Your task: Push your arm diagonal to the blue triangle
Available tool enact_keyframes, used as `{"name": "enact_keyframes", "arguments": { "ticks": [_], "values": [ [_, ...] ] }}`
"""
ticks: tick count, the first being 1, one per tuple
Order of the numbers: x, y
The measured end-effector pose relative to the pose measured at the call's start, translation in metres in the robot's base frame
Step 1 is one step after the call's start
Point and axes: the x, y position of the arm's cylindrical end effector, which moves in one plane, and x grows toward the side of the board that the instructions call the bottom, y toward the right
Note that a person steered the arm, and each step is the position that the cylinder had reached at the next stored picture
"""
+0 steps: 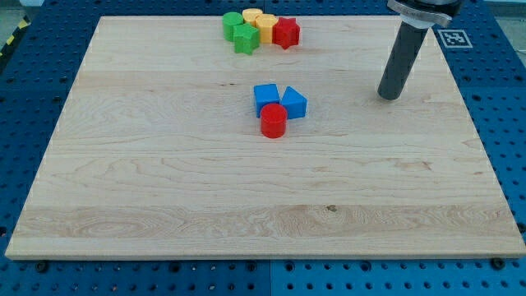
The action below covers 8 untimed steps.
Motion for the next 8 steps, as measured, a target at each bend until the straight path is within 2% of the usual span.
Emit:
{"name": "enact_keyframes", "arguments": {
  "ticks": [3, 5, 6, 7, 8],
  "values": [
    [-0.007, 0.000],
    [-0.016, -0.039],
    [-0.001, -0.039],
    [0.054, -0.037],
    [0.079, -0.034]
  ]
}}
